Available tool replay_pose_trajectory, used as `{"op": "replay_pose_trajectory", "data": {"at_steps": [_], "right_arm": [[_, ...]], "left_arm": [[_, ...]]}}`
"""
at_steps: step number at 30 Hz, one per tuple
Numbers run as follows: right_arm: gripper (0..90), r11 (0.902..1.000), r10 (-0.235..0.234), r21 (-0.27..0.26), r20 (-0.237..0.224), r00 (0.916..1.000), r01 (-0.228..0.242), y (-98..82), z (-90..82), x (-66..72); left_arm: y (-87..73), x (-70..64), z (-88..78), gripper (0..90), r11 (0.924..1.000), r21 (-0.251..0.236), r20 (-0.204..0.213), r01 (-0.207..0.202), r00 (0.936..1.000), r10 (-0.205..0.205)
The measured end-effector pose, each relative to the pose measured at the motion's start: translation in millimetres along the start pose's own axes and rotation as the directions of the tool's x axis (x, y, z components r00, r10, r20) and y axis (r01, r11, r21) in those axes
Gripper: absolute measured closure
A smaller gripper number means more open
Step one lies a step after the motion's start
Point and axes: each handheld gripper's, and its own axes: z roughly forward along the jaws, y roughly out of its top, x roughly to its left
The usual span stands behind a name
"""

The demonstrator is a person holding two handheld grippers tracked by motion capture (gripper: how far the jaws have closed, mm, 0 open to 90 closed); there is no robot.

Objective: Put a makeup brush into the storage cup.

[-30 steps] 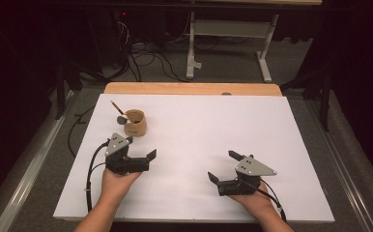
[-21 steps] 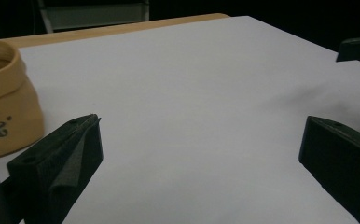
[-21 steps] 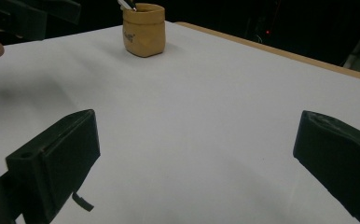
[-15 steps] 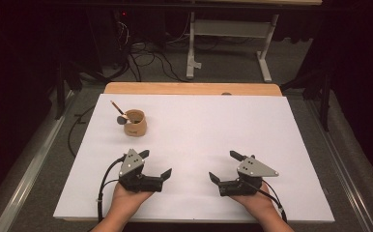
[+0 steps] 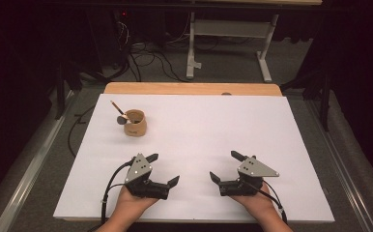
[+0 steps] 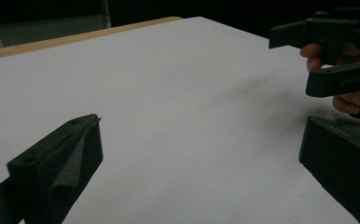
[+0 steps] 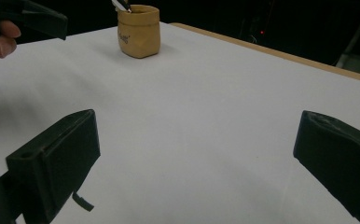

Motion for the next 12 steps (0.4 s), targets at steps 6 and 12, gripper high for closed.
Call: {"op": "replay_pose_trajectory", "data": {"at_steps": [6, 12], "right_arm": [[1.8, 1.0000, 0.006, 0.006, 0.000, 1.0000, -0.006, -0.7, 1.3, 1.9], [1.8, 1.0000, 0.009, 0.001, 0.007, 0.9999, -0.009, -0.5, 0.1, 0.4]], "left_arm": [[0.7, 2.9, -3.2, 0.1, 0.9999, -0.010, 0.002, 0.008, 1.0000, -0.008], [1.2, 2.5, -3.4, 0.1, 0.9999, -0.012, 0.005, 0.007, 1.0000, -0.007]]}}
